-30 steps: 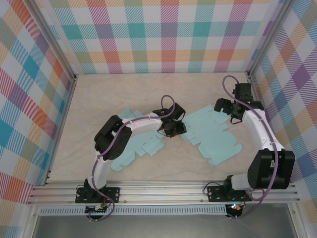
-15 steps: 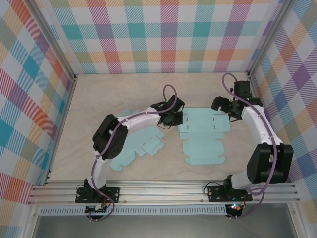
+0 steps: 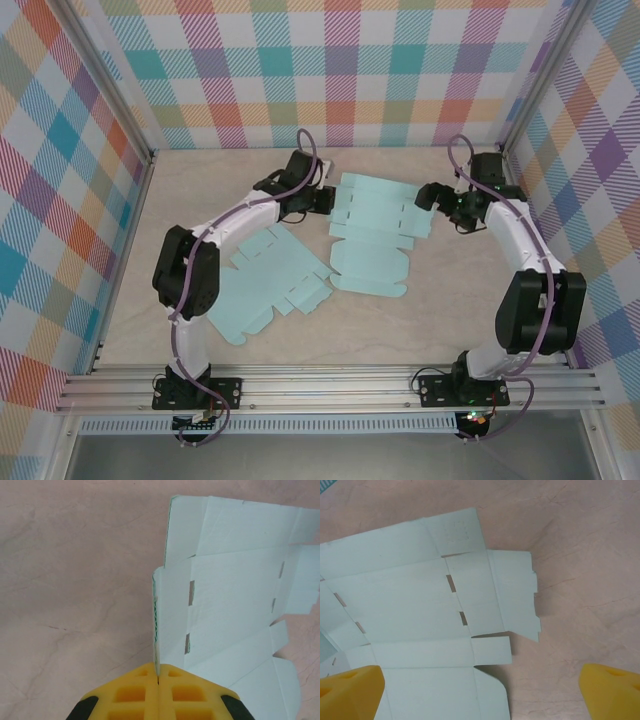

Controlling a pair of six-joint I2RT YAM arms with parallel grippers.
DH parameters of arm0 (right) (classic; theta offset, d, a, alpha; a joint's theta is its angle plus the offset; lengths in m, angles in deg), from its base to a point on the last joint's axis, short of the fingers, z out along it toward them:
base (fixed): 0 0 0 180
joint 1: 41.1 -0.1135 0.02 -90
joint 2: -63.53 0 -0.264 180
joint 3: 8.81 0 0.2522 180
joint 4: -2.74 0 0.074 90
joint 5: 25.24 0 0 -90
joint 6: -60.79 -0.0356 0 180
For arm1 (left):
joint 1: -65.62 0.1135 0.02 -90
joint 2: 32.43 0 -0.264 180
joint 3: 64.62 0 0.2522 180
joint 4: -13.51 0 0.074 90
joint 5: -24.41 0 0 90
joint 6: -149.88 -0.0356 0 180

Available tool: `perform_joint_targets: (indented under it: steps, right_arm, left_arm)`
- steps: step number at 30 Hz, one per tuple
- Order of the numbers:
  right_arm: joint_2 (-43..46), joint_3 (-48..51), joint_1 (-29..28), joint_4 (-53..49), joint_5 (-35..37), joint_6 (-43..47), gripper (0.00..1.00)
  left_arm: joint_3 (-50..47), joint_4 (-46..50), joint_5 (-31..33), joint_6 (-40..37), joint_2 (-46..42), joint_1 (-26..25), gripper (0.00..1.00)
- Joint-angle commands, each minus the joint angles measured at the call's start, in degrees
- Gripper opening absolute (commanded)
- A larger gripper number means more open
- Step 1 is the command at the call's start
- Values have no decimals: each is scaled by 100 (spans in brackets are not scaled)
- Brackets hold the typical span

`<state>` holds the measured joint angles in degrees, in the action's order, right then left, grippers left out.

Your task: Fold the paper box

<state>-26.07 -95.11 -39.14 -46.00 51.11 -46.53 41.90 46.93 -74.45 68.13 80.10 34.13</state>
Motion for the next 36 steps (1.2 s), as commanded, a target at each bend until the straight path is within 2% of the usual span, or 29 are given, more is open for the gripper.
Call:
perform_joint_targets:
  steps: [1, 4, 9, 12, 21, 24, 29, 33, 36]
  right_arm:
    - [-219, 236, 133, 565, -663, 276, 100]
    - [-626, 117, 187, 793, -828, 312, 100]
    - [-1298, -205, 346, 866, -1050, -103, 94]
    - [-1426, -209, 358, 858, -867, -166, 95]
    - [-1635, -82, 475, 837, -687, -110, 94]
    - [-1557, 165, 498, 1359, -1277, -233, 84]
    - [-1560, 421, 499, 2246, -2143, -471, 60]
    - [-1592, 404, 495, 2330, -2295, -387, 44]
    - [-1537, 411, 486, 2277, -2141, -274, 36]
  left_arm:
    - [177, -206, -544, -549, 39, -8, 0]
    - [243, -202, -721, -580, 115, 15, 0]
    - [159, -282, -828, -440, 0, 28, 0]
    - [-97, -622, -891, -346, -145, 59, 0]
    - [-128, -650, -1224, -298, -153, 284, 0]
    - [-123, -641, -1364, -289, -152, 369, 0]
    - [-30, -591, -1489, -194, -7, 397, 0]
    - [-64, -772, -1627, -23, 6, 415, 0]
    - [-77, -878, -1678, 83, 6, 441, 0]
